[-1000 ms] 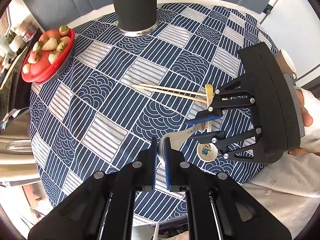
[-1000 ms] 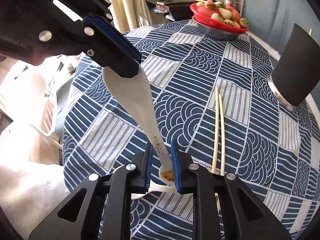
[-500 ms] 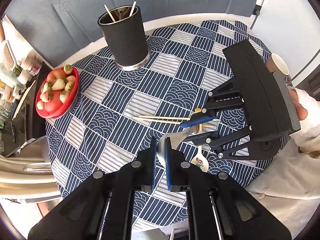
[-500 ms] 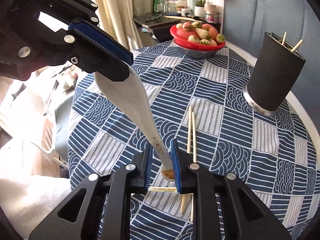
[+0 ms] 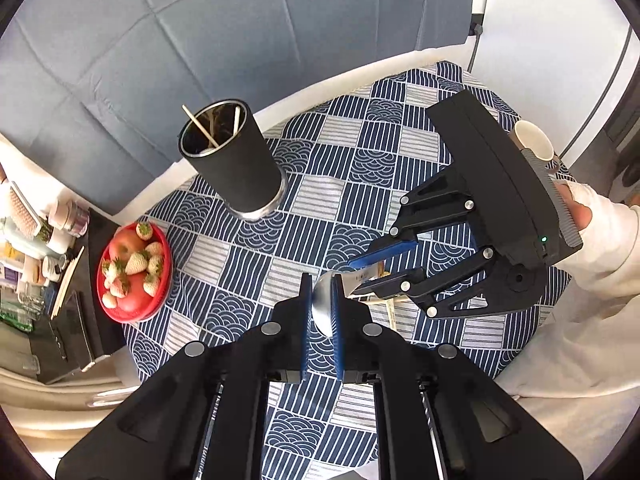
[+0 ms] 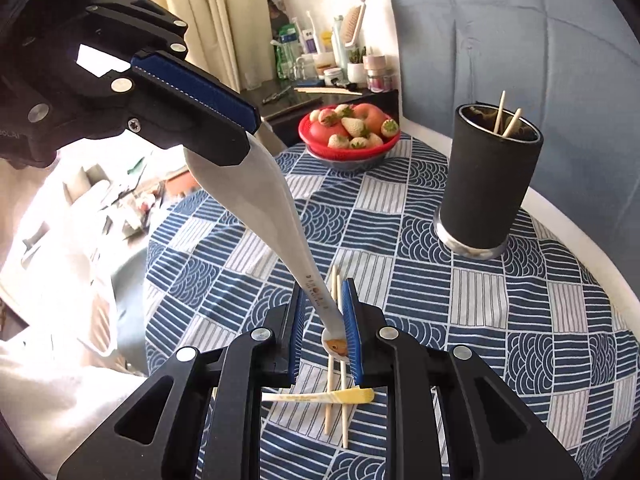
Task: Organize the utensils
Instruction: 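Lift the white spoon with both tools and carry it over the black cup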
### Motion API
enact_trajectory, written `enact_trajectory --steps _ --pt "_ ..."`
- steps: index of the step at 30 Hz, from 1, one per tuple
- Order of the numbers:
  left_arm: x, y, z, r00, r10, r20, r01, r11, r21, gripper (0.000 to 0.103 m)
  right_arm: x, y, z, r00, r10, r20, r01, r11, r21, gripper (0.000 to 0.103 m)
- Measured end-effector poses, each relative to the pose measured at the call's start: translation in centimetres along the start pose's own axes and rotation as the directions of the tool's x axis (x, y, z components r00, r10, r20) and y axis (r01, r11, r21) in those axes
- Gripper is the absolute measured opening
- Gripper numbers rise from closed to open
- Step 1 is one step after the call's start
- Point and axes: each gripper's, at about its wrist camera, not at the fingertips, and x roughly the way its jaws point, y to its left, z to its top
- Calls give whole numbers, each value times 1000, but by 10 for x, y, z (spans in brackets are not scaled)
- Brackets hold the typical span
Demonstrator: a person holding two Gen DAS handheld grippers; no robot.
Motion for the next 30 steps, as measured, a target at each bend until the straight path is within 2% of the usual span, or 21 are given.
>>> enact_trajectory --steps 11,21,24,30 --pt "-23 22 38 998 14 54 -19 996 85 10 -15 -16 41 996 -66 52 65 998 23 17" --pt "-50 46 65 990 25 136 -47 986 160 10 -23 -29 92 980 -176 92 174 984 29 17" --pt "-55 53 72 988 23 152 -51 982 182 11 -22 -35 102 982 -161 103 155 986 58 17" --pt "-67 67 87 981 22 193 -69 968 241 12 -25 -44 128 970 -201 139 191 978 81 17"
